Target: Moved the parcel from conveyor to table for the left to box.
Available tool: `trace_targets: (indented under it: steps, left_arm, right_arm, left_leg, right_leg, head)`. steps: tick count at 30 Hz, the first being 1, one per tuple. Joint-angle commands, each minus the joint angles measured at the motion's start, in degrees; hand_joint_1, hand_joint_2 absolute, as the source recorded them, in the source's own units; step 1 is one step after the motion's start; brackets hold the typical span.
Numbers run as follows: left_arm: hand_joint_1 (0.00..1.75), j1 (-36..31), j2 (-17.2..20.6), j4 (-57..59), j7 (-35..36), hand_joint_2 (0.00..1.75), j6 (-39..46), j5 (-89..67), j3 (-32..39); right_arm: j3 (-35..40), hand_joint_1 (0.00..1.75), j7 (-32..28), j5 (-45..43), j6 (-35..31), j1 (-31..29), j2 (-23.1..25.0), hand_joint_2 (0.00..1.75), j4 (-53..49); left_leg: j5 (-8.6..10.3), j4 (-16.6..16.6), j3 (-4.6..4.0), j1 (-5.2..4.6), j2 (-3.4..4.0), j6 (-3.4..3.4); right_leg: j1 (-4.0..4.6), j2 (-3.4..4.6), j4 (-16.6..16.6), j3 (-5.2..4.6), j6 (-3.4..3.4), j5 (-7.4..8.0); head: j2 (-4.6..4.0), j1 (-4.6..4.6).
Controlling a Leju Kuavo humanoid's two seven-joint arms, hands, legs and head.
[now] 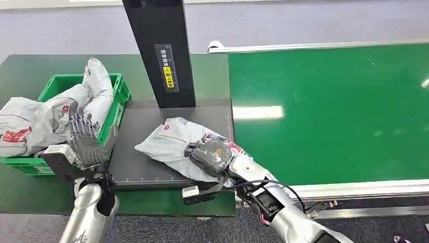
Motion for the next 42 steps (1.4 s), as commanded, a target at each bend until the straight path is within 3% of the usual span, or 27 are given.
trace_targets:
  steps: [1, 2, 4, 5, 15, 21, 29, 42]
  left_arm:
    - [0.0, -1.53, 0.52, 4.55, 1.05, 1.75, -1.35, 0.76, -1.16]
    - [0.0, -1.51, 0.58, 4.67, 1.08, 1.75, -1.47, 0.72, -1.35]
    - [0.0, -1.48, 0.6, 4.83, 1.1, 1.75, -1.54, 0.64, -1.55]
    - [0.0, -1.52, 0.44, 5.15, 1.22, 1.75, -1.33, 0.58, -1.62]
    - [0.0, -1.93, 1.6, 6.44, 0.88, 1.75, -2.2, -1.2, -4.82]
    - [0.0, -2.27, 4.6, 7.58, 3.97, 1.75, -7.41, -10.62, -13.71]
    - [0.0, -3.61, 1.62, 15.72, 7.53, 1.75, -13.0, -19.67, -20.43]
    - [0.0, -7.53, 2.59, 24.27, 14.64, 1.75, -10.92, -34.86, -27.09]
  right_arm:
    - [-2.09, 0.1, -3.31, -16.68, -2.85, -1.88, -1.16, 1.75, -0.31]
    - [-6.75, 0.0, -5.33, -24.11, -1.84, -0.77, -1.98, 1.75, -4.58]
    - [-8.66, 0.0, -5.94, -27.72, 0.27, -0.3, -3.24, 1.75, -8.27]
    - [-14.12, 0.0, -7.87, -37.62, 4.57, 1.97, -2.64, 1.75, -12.14]
    - [-22.27, 0.0, -8.44, -53.37, 14.97, 5.64, -2.82, 1.75, -17.2]
    - [-25.72, 0.0, -7.86, -57.33, 16.43, 5.89, -3.42, 1.75, -19.75]
    - [-26.41, 0.0, -5.03, -58.19, 18.13, 1.76, -1.73, 1.75, -7.74]
    - [-25.81, 0.0, -2.55, -57.42, 20.08, 0.54, -1.73, 1.75, -6.6]
  left_leg:
    - [0.03, -0.14, 0.18, -0.02, -0.11, 0.04]
    - [0.02, -0.06, 0.08, -0.03, -0.09, 0.04]
    - [0.02, -0.03, 0.02, -0.03, -0.12, 0.05]
    - [0.02, -0.05, 0.07, -0.03, -0.14, 0.07]
    - [0.02, -0.06, 0.08, -0.01, -0.16, 0.02]
    - [0.04, -0.09, 0.12, -0.04, -0.22, 0.06]
    - [0.03, -0.14, 0.22, -0.07, -0.1, 0.04]
    - [0.0, -0.05, 0.12, -0.05, -0.03, 0.03]
  right_leg:
    - [-0.01, -0.1, -0.11, 0.2, -0.02, -0.02]
    - [-0.03, -0.08, -0.05, 0.08, 0.0, -0.02]
    - [-0.03, -0.11, -0.02, 0.05, 0.02, -0.02]
    - [-0.02, -0.13, -0.06, 0.1, 0.02, -0.02]
    - [-0.01, -0.17, -0.07, 0.11, -0.01, -0.03]
    - [-0.03, -0.22, -0.11, 0.17, 0.01, -0.03]
    - [-0.06, -0.1, -0.15, 0.23, 0.0, 0.0]
    - [-0.04, -0.03, -0.06, 0.13, 0.0, 0.0]
  head:
    - [0.0, 0.0]
    - [0.0, 0.0]
    - [0.0, 0.0]
    - [0.02, 0.0]
    - [0.02, 0.0]
    - [0.02, 0.0]
    - [0.0, 0.0]
    - [0.0, 0.0]
